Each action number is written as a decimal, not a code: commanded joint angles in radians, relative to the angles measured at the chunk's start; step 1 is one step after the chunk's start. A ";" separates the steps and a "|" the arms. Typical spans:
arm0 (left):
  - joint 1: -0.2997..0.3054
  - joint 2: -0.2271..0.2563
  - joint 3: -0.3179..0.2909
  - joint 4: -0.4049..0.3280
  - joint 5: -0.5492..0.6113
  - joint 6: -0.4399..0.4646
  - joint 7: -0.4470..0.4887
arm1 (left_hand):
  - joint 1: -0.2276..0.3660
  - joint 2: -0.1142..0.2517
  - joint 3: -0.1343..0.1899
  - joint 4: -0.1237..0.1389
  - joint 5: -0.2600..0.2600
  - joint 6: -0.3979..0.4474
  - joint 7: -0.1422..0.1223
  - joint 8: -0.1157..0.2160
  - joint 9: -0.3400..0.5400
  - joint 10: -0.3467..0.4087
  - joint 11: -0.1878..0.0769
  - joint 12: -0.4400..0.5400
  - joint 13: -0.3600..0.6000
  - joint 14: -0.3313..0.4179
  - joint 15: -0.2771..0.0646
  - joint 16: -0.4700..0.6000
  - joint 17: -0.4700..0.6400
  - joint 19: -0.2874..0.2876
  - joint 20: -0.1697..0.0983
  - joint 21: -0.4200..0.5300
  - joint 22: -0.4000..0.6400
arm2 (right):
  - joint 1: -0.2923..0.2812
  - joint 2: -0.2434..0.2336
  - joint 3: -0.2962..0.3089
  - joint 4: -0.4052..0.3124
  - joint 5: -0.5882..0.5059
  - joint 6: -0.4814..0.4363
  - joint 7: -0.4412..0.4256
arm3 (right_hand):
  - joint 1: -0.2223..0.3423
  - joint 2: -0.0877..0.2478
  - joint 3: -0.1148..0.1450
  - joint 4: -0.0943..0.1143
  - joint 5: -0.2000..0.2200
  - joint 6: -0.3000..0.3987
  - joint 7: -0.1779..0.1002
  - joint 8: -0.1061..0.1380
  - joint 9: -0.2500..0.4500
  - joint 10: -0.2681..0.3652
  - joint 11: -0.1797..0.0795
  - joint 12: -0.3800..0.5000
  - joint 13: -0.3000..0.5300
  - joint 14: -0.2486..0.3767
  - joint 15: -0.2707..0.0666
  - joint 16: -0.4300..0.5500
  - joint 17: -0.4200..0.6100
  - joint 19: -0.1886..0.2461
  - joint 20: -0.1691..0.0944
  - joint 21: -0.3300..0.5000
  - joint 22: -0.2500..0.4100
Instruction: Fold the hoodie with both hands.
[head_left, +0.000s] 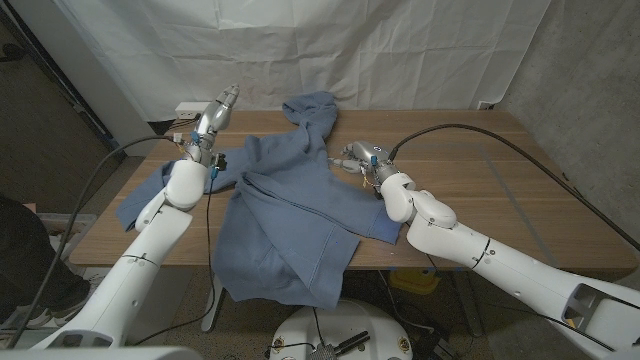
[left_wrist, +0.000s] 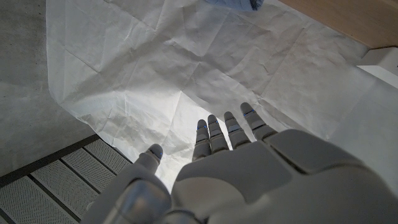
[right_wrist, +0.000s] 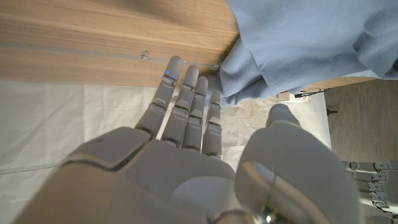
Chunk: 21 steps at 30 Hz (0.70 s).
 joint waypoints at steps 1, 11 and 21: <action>-0.044 0.009 0.026 0.048 -0.036 -0.037 -0.041 | 0.000 0.099 0.008 -0.002 0.008 0.008 0.005 0.005 0.003 0.006 -0.005 -0.004 0.001 0.007 -0.002 0.001 0.001 0.000 0.005 -0.006 0.003 | -0.105 -0.070 0.042 -0.150 0.010 -0.170 0.012 | -0.003 -0.004 0.000 -0.006 0.005 -0.010 0.000 0.006 0.004 -0.014 0.000 0.004 0.004 -0.016 -0.001 -0.001 0.004 -0.008 -0.001 -0.011 0.002; -0.080 0.014 0.050 0.093 -0.079 -0.061 -0.084 | 0.000 0.099 0.009 -0.002 0.008 0.004 -0.001 0.003 0.003 0.003 -0.005 -0.005 0.001 0.007 -0.002 0.001 0.001 0.003 0.005 -0.007 0.003 | -0.146 -0.090 0.023 -0.213 0.003 -0.318 0.046 | -0.022 -0.008 -0.007 -0.009 0.007 -0.039 -0.003 0.006 0.006 -0.066 -0.002 -0.007 0.011 -0.074 0.013 -0.028 -0.003 -0.040 0.033 -0.043 0.002; -0.088 0.021 0.059 0.098 -0.089 -0.064 -0.092 | 0.000 0.099 0.009 -0.003 0.008 0.004 0.000 0.003 0.003 0.002 -0.003 -0.005 0.001 0.008 0.000 0.001 0.001 0.005 0.007 -0.007 0.003 | -0.135 -0.100 -0.036 -0.252 -0.029 -0.487 0.090 | -0.011 -0.015 -0.007 -0.036 0.017 -0.132 -0.008 -0.003 0.012 -0.181 -0.007 -0.041 0.018 -0.150 0.006 -0.052 0.002 -0.090 0.028 -0.090 0.003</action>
